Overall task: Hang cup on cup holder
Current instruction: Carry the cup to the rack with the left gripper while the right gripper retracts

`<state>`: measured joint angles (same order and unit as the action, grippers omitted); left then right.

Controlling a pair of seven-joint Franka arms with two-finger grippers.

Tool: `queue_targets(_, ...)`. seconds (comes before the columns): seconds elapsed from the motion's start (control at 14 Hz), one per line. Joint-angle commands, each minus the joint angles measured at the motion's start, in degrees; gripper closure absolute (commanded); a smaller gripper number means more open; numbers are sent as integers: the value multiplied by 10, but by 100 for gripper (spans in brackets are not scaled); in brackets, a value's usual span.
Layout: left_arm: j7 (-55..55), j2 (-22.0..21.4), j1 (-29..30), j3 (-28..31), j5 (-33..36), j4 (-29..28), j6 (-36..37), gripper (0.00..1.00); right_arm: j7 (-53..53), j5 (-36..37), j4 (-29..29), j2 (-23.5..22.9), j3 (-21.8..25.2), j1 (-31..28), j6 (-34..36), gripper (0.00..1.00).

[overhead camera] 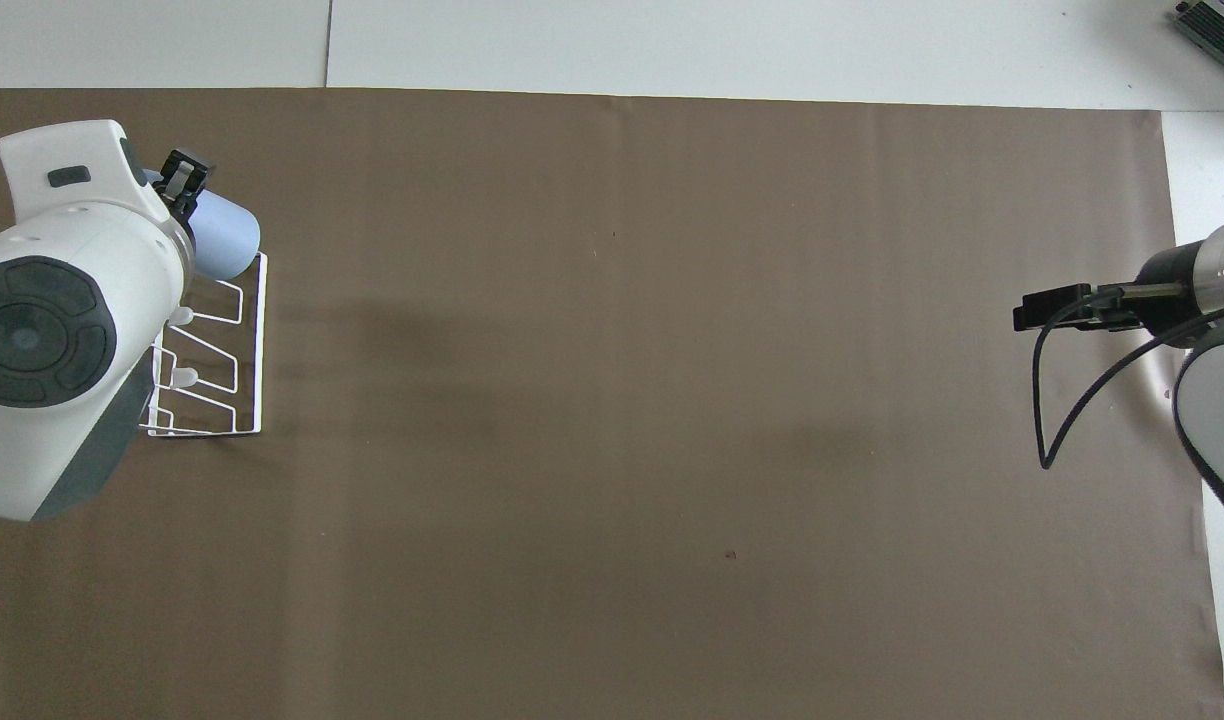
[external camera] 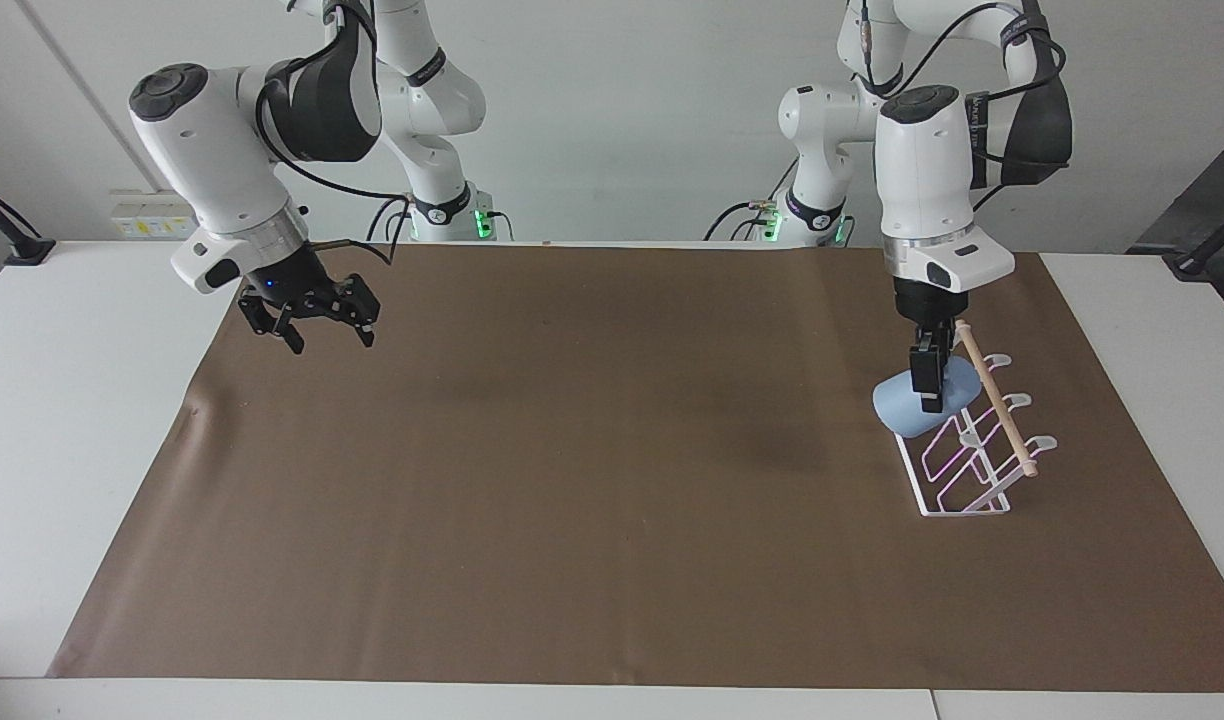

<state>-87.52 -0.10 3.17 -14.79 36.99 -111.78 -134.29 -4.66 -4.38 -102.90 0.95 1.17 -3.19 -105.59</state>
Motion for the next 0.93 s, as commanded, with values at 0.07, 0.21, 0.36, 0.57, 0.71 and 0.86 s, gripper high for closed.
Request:
queue_targets(0.07,4,17,15,-3,62,-13,-23,100,18,26,63,6,-6,-23,80,0)
queue_targets(0.21,4,28,21,-3,97,-14,-23,100,18,37,95,7,-6,-25,121,0)
queue_targets(0.36,4,31,28,-3,104,-32,-40,100,29,48,109,9,-6,-23,150,0)
queue_targets(0.57,4,29,38,-3,123,-52,-67,100,62,55,104,20,-13,-23,154,0)
queue_targets(0.71,4,24,51,-3,148,-81,-97,100,61,54,102,23,-10,-24,154,0)
queue_targets(0.86,4,23,57,-3,152,-92,-110,100,60,51,101,24,-10,-23,155,0)
